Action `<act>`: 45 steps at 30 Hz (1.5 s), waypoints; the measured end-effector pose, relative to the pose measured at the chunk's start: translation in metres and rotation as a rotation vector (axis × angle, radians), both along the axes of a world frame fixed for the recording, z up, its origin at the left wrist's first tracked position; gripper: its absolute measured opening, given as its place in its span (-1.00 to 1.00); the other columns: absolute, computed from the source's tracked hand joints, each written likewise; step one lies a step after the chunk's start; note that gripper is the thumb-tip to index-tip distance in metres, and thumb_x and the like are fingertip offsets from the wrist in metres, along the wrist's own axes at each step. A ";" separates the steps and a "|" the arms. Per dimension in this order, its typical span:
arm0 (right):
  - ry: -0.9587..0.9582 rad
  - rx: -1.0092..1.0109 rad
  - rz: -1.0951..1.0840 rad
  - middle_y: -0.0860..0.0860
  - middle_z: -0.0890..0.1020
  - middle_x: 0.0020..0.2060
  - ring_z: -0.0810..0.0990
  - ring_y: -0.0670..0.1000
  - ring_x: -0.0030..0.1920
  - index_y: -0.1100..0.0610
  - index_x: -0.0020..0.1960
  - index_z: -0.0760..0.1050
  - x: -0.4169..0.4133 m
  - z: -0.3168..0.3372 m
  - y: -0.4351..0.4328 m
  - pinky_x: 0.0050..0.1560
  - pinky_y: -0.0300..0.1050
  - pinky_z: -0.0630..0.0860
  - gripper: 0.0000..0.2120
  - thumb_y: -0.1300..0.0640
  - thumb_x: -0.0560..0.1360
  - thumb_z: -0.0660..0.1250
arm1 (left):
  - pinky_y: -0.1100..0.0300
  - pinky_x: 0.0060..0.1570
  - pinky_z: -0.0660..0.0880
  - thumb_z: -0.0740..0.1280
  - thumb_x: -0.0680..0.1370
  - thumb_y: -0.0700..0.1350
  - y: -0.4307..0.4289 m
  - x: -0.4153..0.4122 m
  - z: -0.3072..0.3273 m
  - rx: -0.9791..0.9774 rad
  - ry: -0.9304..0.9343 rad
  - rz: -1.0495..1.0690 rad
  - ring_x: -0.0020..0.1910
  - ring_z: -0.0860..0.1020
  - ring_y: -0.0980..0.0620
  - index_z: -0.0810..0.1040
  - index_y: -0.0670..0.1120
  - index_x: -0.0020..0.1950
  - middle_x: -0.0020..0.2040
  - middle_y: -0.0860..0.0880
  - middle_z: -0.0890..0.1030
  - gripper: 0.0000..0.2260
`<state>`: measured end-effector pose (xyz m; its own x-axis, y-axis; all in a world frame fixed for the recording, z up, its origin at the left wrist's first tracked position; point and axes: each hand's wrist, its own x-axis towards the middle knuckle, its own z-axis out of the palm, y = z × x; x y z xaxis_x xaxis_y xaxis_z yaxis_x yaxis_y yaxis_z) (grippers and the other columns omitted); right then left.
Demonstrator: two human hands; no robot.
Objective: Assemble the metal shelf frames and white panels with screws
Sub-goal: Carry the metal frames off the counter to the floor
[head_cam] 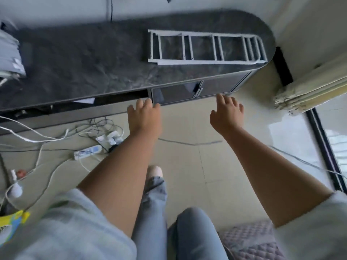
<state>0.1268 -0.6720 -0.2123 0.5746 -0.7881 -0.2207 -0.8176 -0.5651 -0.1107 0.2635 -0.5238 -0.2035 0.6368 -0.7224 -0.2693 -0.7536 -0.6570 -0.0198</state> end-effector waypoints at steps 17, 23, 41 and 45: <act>0.158 0.104 0.120 0.08 0.43 0.30 0.26 0.10 0.36 0.14 0.31 0.33 0.100 -0.043 -0.295 0.37 0.02 0.10 -0.65 0.15 0.53 0.16 | 0.00 0.17 0.34 0.19 0.55 -0.17 -0.275 0.110 -0.047 0.103 0.146 0.048 0.29 0.32 -0.11 0.36 -0.06 0.33 0.30 -0.08 0.40 -0.66; 0.388 0.196 0.187 0.05 0.45 0.27 0.30 0.08 0.34 0.09 0.31 0.34 0.129 -0.102 -0.363 0.42 0.11 0.09 -0.65 0.11 0.54 0.15 | 0.04 0.24 0.31 0.16 0.58 -0.14 -0.329 0.128 -0.088 0.126 0.219 0.062 0.33 0.31 -0.08 0.34 -0.06 0.36 0.34 -0.06 0.38 -0.66; 0.389 0.227 0.531 0.05 0.54 0.12 0.48 0.10 0.16 0.10 0.15 0.53 0.145 -0.201 -0.410 0.23 -0.03 0.31 -0.73 0.24 0.46 0.30 | 0.05 -0.20 0.57 0.58 0.22 -0.23 -0.391 0.160 -0.187 0.073 0.299 -0.058 -0.21 0.62 -0.13 0.64 -0.17 -0.09 -0.21 -0.12 0.65 -0.70; 0.037 0.169 0.581 0.07 0.57 -0.35 0.58 0.14 -0.35 0.18 -0.29 0.58 0.143 -0.191 -0.423 -0.17 -0.05 0.49 -0.86 0.33 0.21 0.49 | 0.07 -0.07 0.50 0.41 0.46 -0.16 -0.409 0.155 -0.186 0.095 0.319 -0.119 -0.09 0.60 -0.12 0.57 -0.17 0.08 -0.10 -0.10 0.64 -0.78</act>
<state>0.2694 -1.0954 -0.4029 0.8900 -0.3002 -0.3432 -0.3856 -0.8972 -0.2154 0.4183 -0.9332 -0.3898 0.4227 -0.7486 -0.5109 -0.8031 -0.5706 0.1717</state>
